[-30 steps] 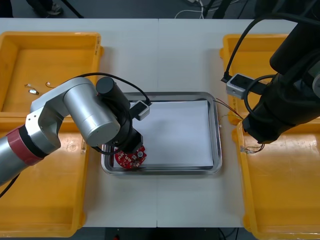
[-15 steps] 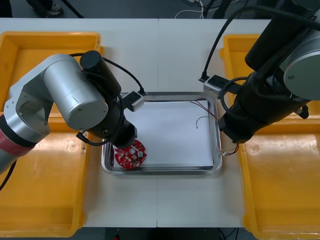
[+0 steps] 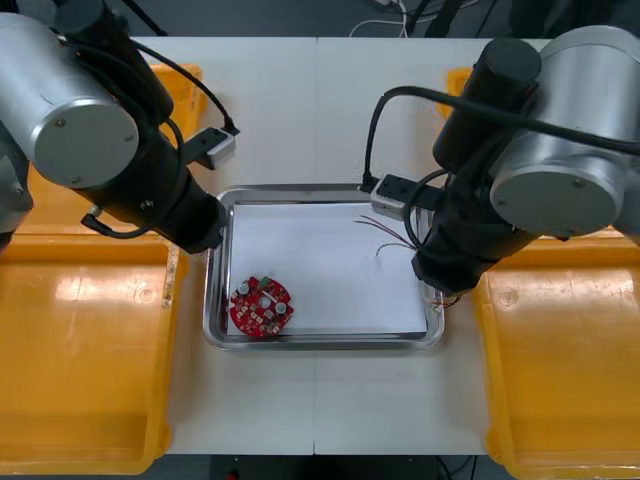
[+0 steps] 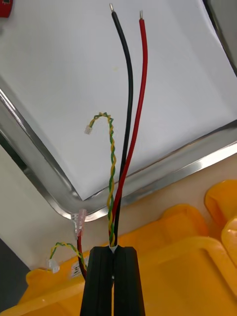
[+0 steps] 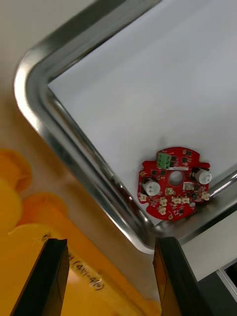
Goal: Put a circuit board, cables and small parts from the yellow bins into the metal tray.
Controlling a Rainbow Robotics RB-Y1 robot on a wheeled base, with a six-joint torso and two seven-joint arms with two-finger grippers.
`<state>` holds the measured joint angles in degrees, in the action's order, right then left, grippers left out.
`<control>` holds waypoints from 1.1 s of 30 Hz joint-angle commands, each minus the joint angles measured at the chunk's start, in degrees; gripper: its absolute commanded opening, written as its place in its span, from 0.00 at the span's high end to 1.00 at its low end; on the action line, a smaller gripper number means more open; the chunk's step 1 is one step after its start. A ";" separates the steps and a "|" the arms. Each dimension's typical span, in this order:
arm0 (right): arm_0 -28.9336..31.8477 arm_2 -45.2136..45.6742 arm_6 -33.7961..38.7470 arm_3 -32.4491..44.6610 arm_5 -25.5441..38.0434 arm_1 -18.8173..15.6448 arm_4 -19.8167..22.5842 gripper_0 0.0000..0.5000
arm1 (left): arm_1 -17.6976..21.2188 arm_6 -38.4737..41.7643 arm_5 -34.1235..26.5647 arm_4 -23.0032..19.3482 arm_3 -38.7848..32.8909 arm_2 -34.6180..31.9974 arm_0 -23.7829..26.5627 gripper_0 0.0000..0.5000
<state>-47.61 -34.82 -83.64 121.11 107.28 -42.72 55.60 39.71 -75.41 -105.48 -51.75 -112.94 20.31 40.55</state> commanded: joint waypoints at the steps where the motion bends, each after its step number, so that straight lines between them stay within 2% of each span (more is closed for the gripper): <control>1: -2.13 -2.71 -9.61 0.35 -0.93 1.85 -2.78 1.00 | 4.15 2.46 -1.57 -0.98 -1.49 -4.23 3.48 0.00; 10: -2.05 -5.17 -16.91 -2.64 -2.42 5.80 -6.30 1.00 | 7.57 0.61 -2.54 -1.07 0.00 -8.10 4.01 0.00; 17: -2.05 -10.88 -20.77 -3.69 -6.82 7.03 -12.10 1.00 | 9.33 -4.31 -2.63 0.25 4.04 -11.43 4.18 0.00; 25: -1.96 -15.28 -22.18 -6.50 -11.74 7.03 -13.15 1.00 | 9.60 -10.81 -2.63 2.89 9.93 -16.36 4.09 0.00; 33: -1.96 -17.38 -24.29 -9.23 -14.73 7.03 -13.86 1.00 | 11.62 -18.11 -2.01 6.05 15.56 -19.78 4.18 0.00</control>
<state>-47.63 -51.07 -106.32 112.02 93.69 -36.43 42.49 47.93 -87.96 -107.62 -46.76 -98.65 3.11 41.78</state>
